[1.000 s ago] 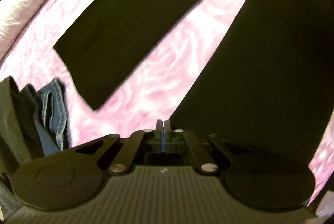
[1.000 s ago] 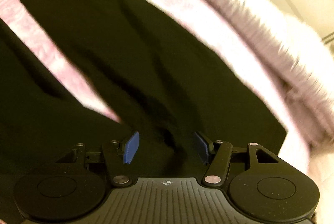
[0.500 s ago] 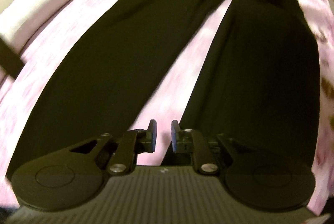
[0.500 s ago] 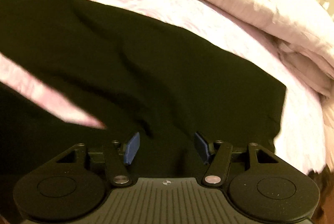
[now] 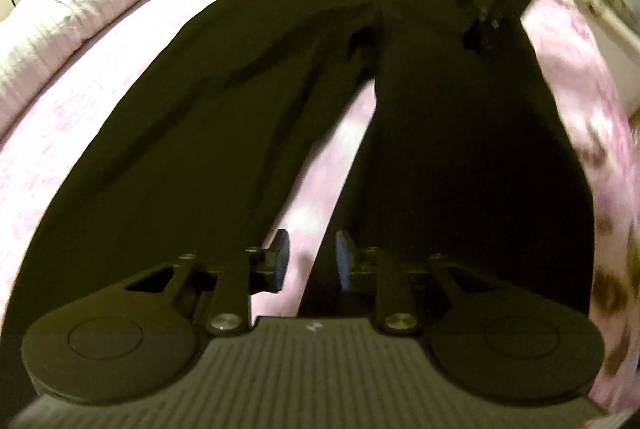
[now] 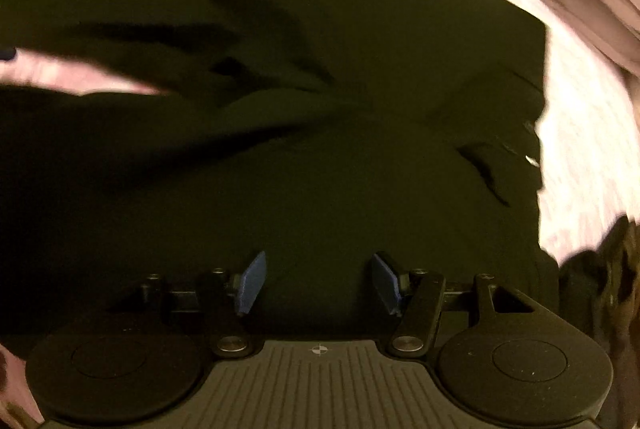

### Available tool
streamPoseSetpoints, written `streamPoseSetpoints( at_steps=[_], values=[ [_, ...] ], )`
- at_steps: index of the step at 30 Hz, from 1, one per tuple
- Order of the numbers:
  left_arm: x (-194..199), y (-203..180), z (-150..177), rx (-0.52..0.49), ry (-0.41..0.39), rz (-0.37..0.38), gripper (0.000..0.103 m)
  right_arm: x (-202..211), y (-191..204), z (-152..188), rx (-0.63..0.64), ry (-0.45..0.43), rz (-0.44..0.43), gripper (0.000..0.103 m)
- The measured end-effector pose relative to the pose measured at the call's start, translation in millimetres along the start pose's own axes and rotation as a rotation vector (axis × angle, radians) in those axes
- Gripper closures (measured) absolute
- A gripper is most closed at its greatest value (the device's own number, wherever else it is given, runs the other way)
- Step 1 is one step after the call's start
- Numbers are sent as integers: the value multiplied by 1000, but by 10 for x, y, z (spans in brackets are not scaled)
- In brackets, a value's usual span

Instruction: Fold clothes

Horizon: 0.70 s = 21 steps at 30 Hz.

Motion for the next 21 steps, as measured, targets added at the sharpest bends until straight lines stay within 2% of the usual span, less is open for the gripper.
streamPoseSetpoints(
  at_steps=[4,6,7,12,16,18,19,20,21],
  values=[
    [-285,-2,-289,32,-2,89,79,193,-231,370,-212,-31,24,44],
    [-458,-41,-378,16,26,121,79,266,-369,613,-410,-6,-1,42],
    [-528,-54,-394,1,40,125,79,300,-434,735,-507,6,-15,37],
    [-670,-64,-421,-53,77,118,79,250,-581,1297,-931,-20,-166,35],
    [-624,-73,-442,-81,100,111,79,62,-659,1656,-1229,-133,-309,36],
    [-607,-93,-441,-96,116,111,79,14,-657,1722,-1291,-176,-339,36],
    [-621,-110,-450,-106,122,110,79,2,-657,1739,-1308,-196,-353,54],
    [-633,-127,-457,-113,127,110,79,-6,-678,1748,-1312,-189,-356,89],
    [-643,-143,-463,-117,132,109,79,-13,-703,1760,-1319,-182,-361,92]
  ],
)
Point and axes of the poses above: each gripper's, at about its wrist camera, not at the fingertips, and x roughly against the way its jaws point, y to its left, z to its underside, the point moved 3 cm from there along -x, roughly the way its jaws point, and after that the axes turned 5 degrees about z, right-handed, at the moved point
